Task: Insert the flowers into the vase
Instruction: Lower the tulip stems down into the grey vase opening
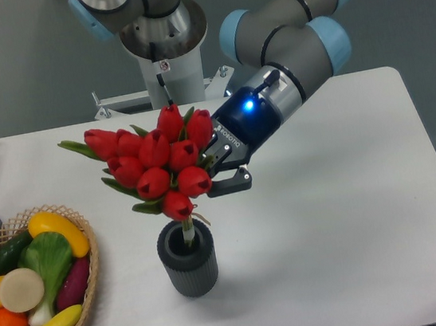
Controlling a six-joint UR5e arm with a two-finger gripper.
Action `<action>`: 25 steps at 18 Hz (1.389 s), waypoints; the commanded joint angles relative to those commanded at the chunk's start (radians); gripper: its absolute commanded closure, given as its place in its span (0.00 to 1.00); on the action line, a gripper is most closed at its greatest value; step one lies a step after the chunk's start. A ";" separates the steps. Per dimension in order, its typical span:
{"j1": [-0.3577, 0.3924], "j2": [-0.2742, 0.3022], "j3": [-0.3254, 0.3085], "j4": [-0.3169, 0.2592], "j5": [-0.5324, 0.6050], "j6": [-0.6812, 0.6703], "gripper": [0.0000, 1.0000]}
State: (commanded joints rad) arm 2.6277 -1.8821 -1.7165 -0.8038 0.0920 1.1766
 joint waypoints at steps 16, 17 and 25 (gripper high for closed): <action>-0.005 -0.041 -0.072 0.002 0.005 0.000 0.81; -0.009 -0.051 -0.072 0.002 0.008 0.000 0.81; -0.023 -0.101 -0.080 0.002 0.015 0.040 0.79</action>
State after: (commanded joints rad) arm 2.6047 -1.9834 -1.7962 -0.8023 0.1074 1.2164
